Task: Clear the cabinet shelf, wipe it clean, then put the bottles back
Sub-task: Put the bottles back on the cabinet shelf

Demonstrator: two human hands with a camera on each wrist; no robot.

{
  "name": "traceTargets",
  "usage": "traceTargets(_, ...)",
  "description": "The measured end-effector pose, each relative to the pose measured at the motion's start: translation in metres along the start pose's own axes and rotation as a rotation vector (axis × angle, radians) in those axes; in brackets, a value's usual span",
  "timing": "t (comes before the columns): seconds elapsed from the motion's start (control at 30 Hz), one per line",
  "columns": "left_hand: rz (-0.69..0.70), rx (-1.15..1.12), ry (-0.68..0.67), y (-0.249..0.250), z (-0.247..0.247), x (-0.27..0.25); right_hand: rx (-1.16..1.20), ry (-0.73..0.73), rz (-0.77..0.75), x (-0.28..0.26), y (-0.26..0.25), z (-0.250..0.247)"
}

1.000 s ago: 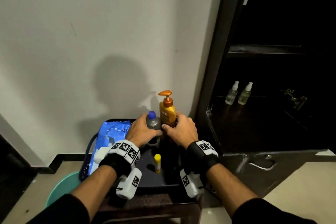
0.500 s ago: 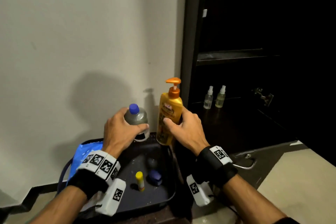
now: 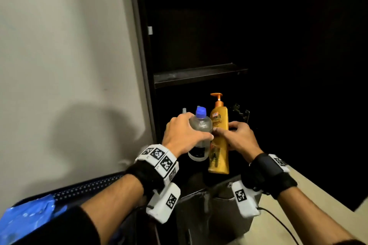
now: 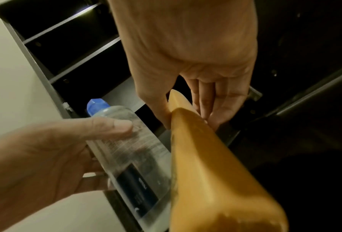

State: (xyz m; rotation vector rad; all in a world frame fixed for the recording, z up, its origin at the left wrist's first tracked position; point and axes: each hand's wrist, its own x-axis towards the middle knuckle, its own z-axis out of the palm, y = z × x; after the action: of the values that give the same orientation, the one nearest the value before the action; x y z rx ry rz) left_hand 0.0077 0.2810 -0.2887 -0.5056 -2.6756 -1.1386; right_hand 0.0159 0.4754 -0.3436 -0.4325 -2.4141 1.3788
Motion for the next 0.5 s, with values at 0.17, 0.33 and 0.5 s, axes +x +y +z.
traceTargets(0.17, -0.032, 0.064, -0.045, 0.013, 0.045, 0.063, -0.102, -0.04, 0.057, 0.065, -0.004, -0.034)
traceTargets(0.33, -0.085, 0.153, -0.041, 0.02, 0.073, 0.111, -0.243, -0.096, 0.098, 0.111, -0.023, -0.043)
traceTargets(0.5, -0.049, 0.225, -0.078, 0.026, 0.09, 0.139, -0.288, -0.021, 0.077, 0.141, -0.025, -0.04)
